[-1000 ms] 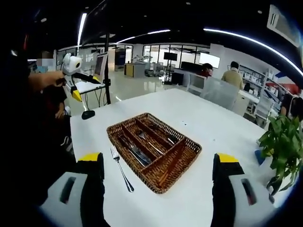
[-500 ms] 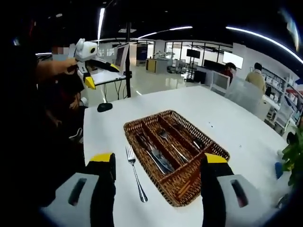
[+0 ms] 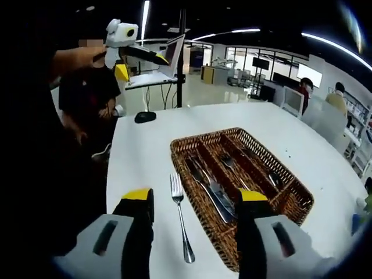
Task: Arrange the knives, forks, and spoons in their matching storage slots by inserting each utensil handle-first until every utensil is classified and aligned in the correct compartment
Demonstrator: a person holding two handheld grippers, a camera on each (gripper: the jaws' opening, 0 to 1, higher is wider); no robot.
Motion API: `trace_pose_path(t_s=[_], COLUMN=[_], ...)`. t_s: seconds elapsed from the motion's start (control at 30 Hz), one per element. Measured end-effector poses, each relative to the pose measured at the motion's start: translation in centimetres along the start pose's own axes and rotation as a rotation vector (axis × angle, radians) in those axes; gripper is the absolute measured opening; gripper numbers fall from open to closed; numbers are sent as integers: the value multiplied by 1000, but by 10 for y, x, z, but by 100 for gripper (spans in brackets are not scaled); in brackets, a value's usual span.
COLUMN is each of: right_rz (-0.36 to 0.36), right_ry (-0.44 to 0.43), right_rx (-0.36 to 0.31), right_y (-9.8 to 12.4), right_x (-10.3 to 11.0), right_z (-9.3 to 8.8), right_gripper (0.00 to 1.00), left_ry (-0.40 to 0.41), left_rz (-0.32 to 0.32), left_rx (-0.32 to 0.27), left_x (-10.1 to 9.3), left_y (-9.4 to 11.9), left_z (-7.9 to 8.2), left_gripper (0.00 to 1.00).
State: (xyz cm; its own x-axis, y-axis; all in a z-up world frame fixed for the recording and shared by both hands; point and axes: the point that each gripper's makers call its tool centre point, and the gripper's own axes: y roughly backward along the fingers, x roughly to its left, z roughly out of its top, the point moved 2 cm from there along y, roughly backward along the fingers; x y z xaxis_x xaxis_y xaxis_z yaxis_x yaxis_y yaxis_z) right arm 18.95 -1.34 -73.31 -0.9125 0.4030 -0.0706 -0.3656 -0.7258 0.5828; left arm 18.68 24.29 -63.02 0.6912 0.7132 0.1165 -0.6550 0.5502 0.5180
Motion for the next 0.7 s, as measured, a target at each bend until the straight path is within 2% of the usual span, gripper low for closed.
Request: trace_pose_path(t_s=[0.13,0.3,0.43,0.7], right_rz=[67,94,113,129], right_ry=[-9,-6,-8,-3], right_rx=[49,83,102,138], right_y=[-21,-41,-53,-73], right_x=[15,22,26,29], right_z=[-18,-33,-42,-60], right_gripper=[47,43,38,26], left_ry=[-2,-25,-12,5], left_rz=[0,13,23,17], left_rx=[-4,25,1,1], left_x=[-2,-2,-1,0], left_y=[0,0,4,9], left_z=[0,-9,-6,-8], left_gripper=[100,100,100,100])
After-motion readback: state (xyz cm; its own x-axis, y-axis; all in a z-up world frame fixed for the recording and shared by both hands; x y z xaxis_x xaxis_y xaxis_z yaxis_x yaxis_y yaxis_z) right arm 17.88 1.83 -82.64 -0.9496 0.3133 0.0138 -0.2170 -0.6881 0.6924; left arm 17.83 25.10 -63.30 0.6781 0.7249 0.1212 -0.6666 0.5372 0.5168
